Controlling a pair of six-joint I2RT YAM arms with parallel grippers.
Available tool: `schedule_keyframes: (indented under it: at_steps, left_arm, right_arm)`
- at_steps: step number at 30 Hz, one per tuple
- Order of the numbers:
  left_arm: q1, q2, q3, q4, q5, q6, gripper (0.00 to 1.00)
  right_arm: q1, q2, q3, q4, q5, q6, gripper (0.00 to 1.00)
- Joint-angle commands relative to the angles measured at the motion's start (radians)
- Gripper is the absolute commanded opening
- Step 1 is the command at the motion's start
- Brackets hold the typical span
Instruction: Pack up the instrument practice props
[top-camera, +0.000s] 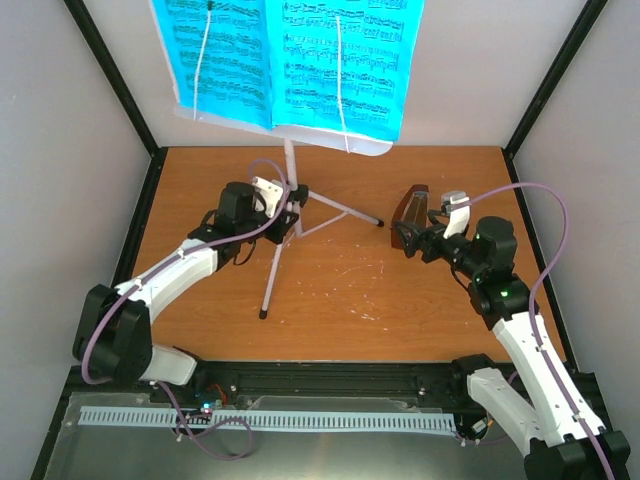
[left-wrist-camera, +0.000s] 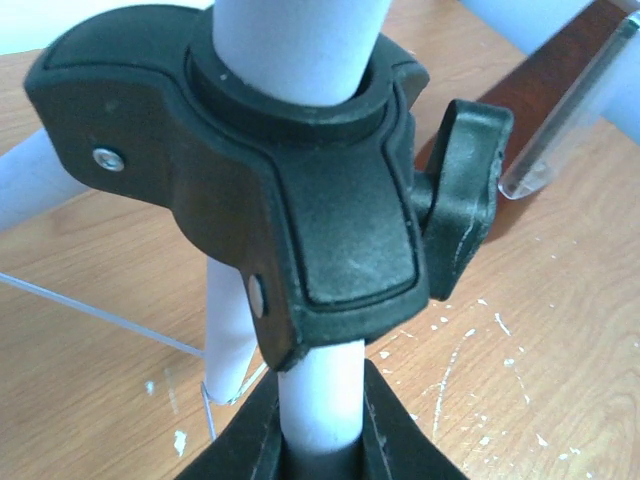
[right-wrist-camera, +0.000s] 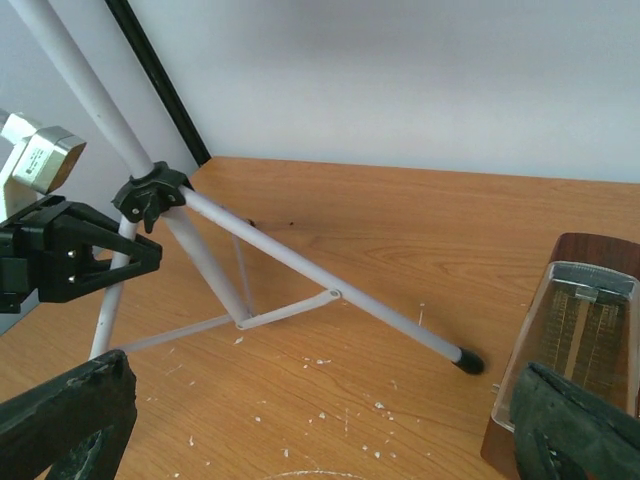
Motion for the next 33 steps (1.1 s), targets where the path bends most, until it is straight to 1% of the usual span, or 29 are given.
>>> schedule_keyframes:
  at_steps: [1,3,4,5,7,8,9,10,12,13,15,18,21,23,27,30,33]
  left_arm:
    - [-0.005,0.070,0.087,-0.003,0.117,0.185,0.00]
    - [-0.005,0.095,0.112,-0.012,0.099,0.192,0.00]
    - [-0.005,0.101,0.119,-0.013,0.090,0.192,0.02]
    - [-0.005,0.101,0.121,-0.011,0.082,0.188,0.08]
    - [-0.005,0.093,0.114,-0.001,0.067,0.176,0.34]
    - [-0.005,0.084,0.109,0.003,0.066,0.171,0.42]
    - [-0.005,0.079,0.104,0.006,0.063,0.162,0.53]
    - [-0.005,0.064,0.100,0.009,0.055,0.152,0.61]
    - [-0.004,0.033,0.086,0.014,0.042,0.132,0.77]
    - [-0.005,0.010,0.080,0.018,0.032,0.120,0.83]
    - [-0.004,-0.041,0.063,0.025,0.018,0.095,0.91]
    - [0.000,-0.135,0.038,0.031,0.005,0.052,0.98]
    - [0.013,-0.233,0.019,0.023,0.015,-0.003,0.99]
    - [0.035,-0.284,0.018,0.003,0.053,-0.055,0.99]
    - [0.087,-0.357,0.031,-0.038,0.200,-0.182,0.99]
    - [0.097,-0.391,0.070,-0.083,0.270,-0.251,1.00]
    - [0.098,-0.416,0.111,-0.122,0.315,-0.293,0.99]
  right_arm:
    - [0.002,-0.025,0.006,-0.020,-0.007,0.003,1.00]
    - [0.002,-0.029,0.018,-0.040,0.006,0.007,1.00]
    - [0.002,-0.031,0.024,-0.051,0.016,0.010,1.00]
    - [0.002,-0.031,0.031,-0.062,0.027,0.013,1.00]
    - [0.002,-0.033,0.040,-0.078,0.041,0.018,1.00]
    - [0.002,-0.031,0.040,-0.080,0.047,0.022,1.00]
    - [0.002,-0.031,0.040,-0.080,0.053,0.029,1.00]
    - [0.002,-0.030,0.040,-0.079,0.061,0.038,1.00]
    - [0.002,-0.024,0.043,-0.078,0.094,0.069,1.00]
    - [0.002,-0.019,0.047,-0.081,0.122,0.092,1.00]
    - [0.001,-0.006,0.059,-0.084,0.168,0.136,1.00]
    - [-0.010,0.022,0.096,-0.090,0.197,0.190,1.00]
    - [-0.052,0.060,0.173,-0.102,0.158,0.215,1.00]
    - [-0.087,0.082,0.250,-0.117,0.115,0.239,1.00]
    - [-0.117,0.082,0.414,-0.132,0.050,0.284,1.00]
    - [-0.119,0.073,0.523,-0.094,-0.045,0.337,0.93]
    - [-0.117,0.090,0.579,-0.006,-0.215,0.434,0.87]
